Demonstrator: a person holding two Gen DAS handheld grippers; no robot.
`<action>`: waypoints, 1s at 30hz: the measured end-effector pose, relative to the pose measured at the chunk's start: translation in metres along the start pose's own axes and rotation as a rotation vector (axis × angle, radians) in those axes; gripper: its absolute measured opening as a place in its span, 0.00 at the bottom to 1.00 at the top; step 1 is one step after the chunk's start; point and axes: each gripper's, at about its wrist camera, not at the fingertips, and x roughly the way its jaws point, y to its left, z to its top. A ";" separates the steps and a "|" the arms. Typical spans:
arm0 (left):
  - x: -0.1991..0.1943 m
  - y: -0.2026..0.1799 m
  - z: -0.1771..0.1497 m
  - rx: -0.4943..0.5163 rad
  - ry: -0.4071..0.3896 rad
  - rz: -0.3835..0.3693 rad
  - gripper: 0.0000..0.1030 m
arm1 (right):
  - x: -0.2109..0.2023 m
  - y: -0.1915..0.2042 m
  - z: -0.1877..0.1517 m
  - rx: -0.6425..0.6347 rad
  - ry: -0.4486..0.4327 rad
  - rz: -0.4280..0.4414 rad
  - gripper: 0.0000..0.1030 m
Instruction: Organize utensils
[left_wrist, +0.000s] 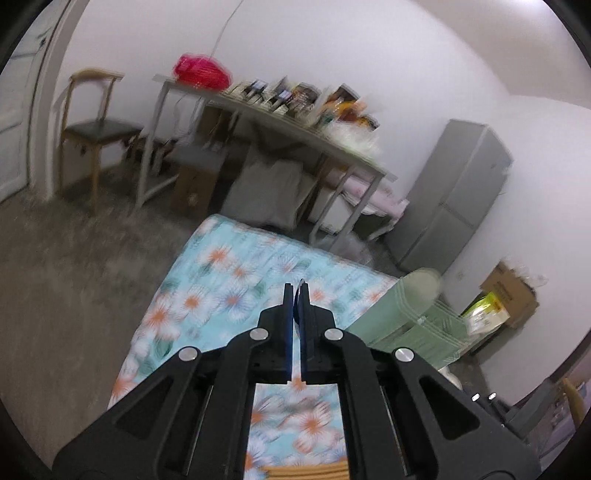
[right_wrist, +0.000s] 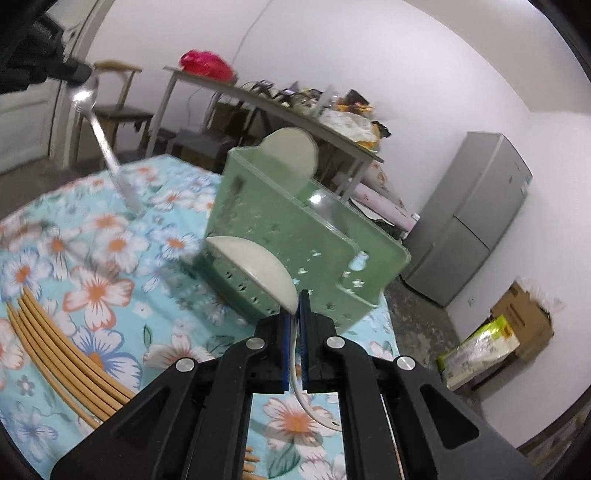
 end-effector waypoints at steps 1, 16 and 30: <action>-0.003 -0.009 0.007 0.017 -0.026 -0.022 0.01 | 0.002 -0.001 0.002 0.012 -0.002 0.002 0.04; 0.025 -0.134 0.027 0.380 -0.154 -0.058 0.01 | -0.015 -0.037 0.004 0.162 -0.032 0.045 0.04; 0.099 -0.148 -0.006 0.417 -0.040 -0.081 0.15 | -0.009 -0.071 -0.003 0.282 -0.029 0.080 0.04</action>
